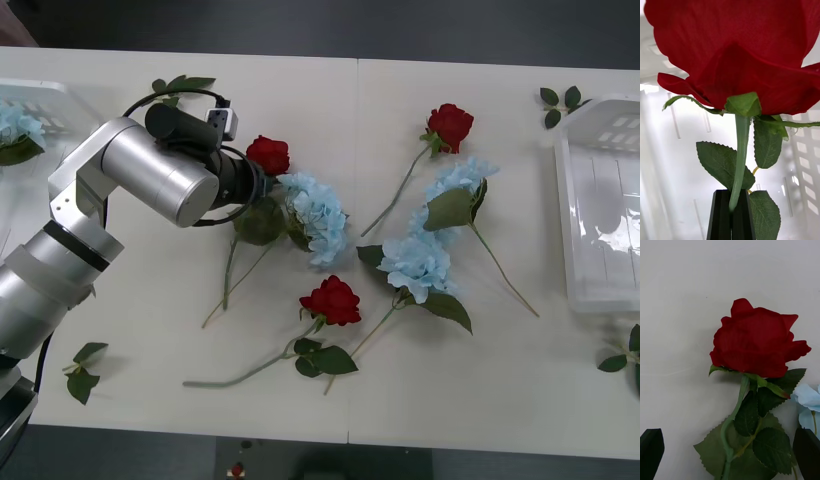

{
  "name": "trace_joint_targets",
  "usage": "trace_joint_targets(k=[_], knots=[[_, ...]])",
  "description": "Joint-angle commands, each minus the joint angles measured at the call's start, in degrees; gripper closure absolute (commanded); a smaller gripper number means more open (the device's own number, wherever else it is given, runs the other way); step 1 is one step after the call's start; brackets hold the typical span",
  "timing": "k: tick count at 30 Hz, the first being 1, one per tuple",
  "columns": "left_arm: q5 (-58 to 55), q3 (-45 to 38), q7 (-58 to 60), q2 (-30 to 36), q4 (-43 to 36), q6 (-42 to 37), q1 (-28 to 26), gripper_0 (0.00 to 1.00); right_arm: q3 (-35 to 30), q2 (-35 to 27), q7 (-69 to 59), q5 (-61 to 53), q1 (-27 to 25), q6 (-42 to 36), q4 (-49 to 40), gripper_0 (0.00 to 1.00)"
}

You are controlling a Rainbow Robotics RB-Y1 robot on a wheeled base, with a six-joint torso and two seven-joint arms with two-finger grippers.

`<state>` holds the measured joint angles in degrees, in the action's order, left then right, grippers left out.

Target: Put the red flowers into the right box and the blue flowers into the left box

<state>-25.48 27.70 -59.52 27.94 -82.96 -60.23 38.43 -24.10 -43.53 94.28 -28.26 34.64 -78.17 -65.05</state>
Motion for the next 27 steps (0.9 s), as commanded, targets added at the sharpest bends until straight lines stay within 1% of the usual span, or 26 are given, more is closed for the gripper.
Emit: trace_joint_targets(k=[1, 3, 5, 6, 8, 9, 10, 11, 12, 15, 21, 25, 27], knots=[[0.96, 0.25, -2.18, -0.16, 2.54, 3.36, 1.91, 0.0, 0.02, 0.37, -1.99, 0.14, -1.59, 3.02, -1.48, 0.95], [1.22, 0.25, -2.71, -0.34, 4.13, 3.89, 2.0, 0.0, 0.1, 0.9, -1.82, 0.14, -2.21, 3.64, -1.39, 0.81], [1.22, 0.34, -3.06, -0.51, 4.74, 3.89, 2.0, 0.0, 0.19, 1.17, -1.82, 0.14, -2.47, 3.72, -1.39, 0.74], [1.4, 0.43, -3.32, -0.69, 5.27, 3.98, 2.0, 0.0, 0.28, 1.25, -1.64, 0.05, -2.47, 3.81, -1.39, 0.66], [1.84, 1.22, -3.41, -0.87, 5.97, 4.42, 2.18, 0.0, 0.46, 1.43, -1.47, -0.04, -2.47, 3.81, -1.39, 0.42], [2.19, 1.83, -3.41, -0.87, 6.76, 4.86, 2.44, 0.0, 0.54, 1.43, -1.29, -0.39, -2.47, 3.99, -1.48, 0.19], [2.01, 2.36, -3.41, -0.95, 7.38, 5.3, 2.7, 0.0, 0.63, 1.43, -1.11, -0.74, -2.47, 3.99, -1.48, 0.07], [2.01, 2.98, -3.41, -0.95, 8.08, 5.74, 2.97, 0.0, 0.72, 1.43, -0.94, -1.18, -2.47, 3.9, -1.48, 0.03], [2.01, 3.94, -3.41, -1.04, 9.31, 6.62, 3.5, 0.0, 0.98, 1.43, -0.5, -2.24, -2.3, 3.9, -1.66, 0.01], [1.84, 4.65, -3.5, -1.31, 11.33, 8.02, 4.02, 0.0, 1.95, 1.17, -0.06, -4.17, -1.86, 3.29, -2.36, 0.0], [1.84, 5.44, -3.85, -1.48, 12.12, 8.29, 4.37, 0.0, 2.3, 0.99, -0.76, -5.4, -0.1, -4.01, -7.54, 0.0], [1.84, 5.53, -4.2, -1.48, 12.21, 8.37, 4.46, 0.0, 2.39, 0.99, 0.2, -8.74, 0.34, -9.2, -11.85, 0.0], [1.93, 5.53, -4.47, -1.48, 12.12, 8.29, 4.46, 0.25, 2.39, 1.08, 1.35, -11.64, 0.34, -12.54, -14.31, 0.0]])
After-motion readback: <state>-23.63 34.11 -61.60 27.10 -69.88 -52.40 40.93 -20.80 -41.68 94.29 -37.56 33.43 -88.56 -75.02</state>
